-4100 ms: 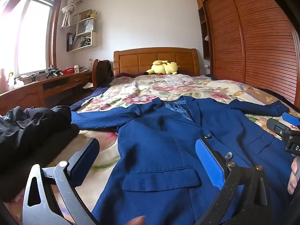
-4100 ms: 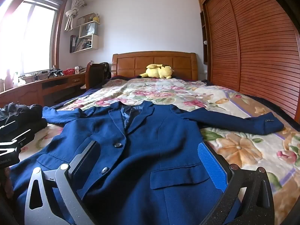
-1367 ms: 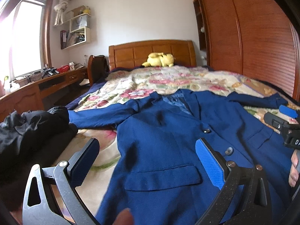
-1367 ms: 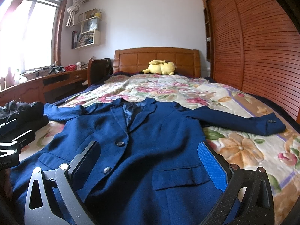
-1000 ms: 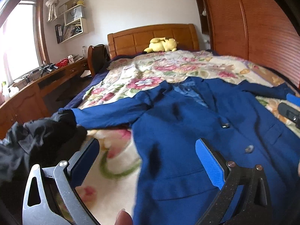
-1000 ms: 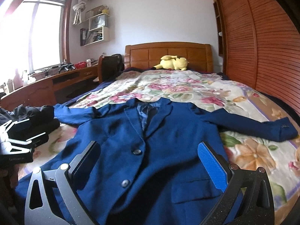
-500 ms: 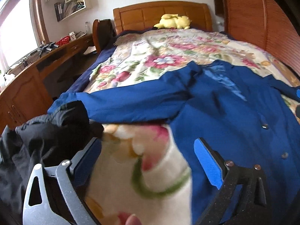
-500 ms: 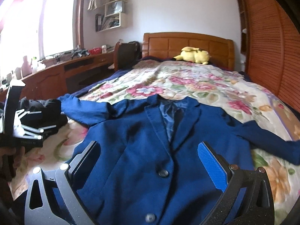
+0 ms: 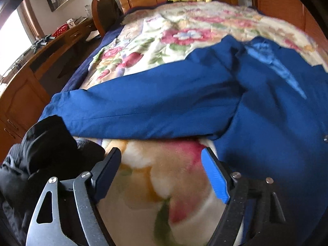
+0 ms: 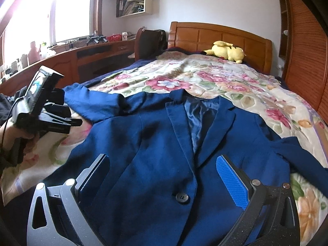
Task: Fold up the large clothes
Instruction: 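Lower the left gripper onto the jacket sleeve and close on it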
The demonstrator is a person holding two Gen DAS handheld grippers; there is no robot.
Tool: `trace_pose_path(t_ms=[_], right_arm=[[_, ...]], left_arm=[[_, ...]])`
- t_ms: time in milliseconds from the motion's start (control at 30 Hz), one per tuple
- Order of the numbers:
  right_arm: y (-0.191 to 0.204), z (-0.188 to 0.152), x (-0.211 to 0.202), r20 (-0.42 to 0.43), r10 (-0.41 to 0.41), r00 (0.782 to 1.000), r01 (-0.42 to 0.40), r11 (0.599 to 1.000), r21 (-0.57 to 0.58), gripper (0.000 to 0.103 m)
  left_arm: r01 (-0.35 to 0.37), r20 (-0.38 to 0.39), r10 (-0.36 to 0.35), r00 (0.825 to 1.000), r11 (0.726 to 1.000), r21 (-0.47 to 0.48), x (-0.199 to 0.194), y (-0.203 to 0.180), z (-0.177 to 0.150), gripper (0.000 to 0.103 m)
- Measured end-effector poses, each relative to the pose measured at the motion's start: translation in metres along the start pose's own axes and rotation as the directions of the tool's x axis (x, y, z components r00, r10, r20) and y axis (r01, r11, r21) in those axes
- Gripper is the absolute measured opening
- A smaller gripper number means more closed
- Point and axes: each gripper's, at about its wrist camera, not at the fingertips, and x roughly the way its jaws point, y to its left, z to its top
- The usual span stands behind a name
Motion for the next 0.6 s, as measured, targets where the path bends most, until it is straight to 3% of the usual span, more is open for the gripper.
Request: trace_pose_path(t_ms=[167,267,367,500,600], right_arm=[[0.0,0.001,0.01,-0.008,0.005,1.0,-0.005,1.0,-0.003,0.103],[0.002,-0.001,0.013,-0.021,0.002,1.0,-0.002,1.0,-0.006,0.103],[0.003,-0.001,0.012,-0.023,-0.002,1.0,0.002,1.0,-0.008,0.103],[0.0,0.001,0.01,-0.017,0.006,1.0,-0.006,1.0,0.005,0.103],[-0.003,0.0,0.011,-0.018,0.006,1.0,-0.006,1.0,0.013,0.103]], left_arm=[[-0.03,-0.061,0.031,0.998,1.0,0.005,0.026,0.002,0.008,0.074],[-0.043,-0.074,0.044,0.996,0.999,0.005,0.037,0.004,0.013,0.062],[-0.078,-0.055,0.078,0.995,0.997,0.006,0.039,0.006,0.018,0.048],[-0.088,-0.014,0.088,0.996,0.996,-0.001,0.034,0.013,0.025,0.017],[-0.064,0.027,0.065,0.998,0.998,-0.01,0.023,0.015,0.031,0.009]])
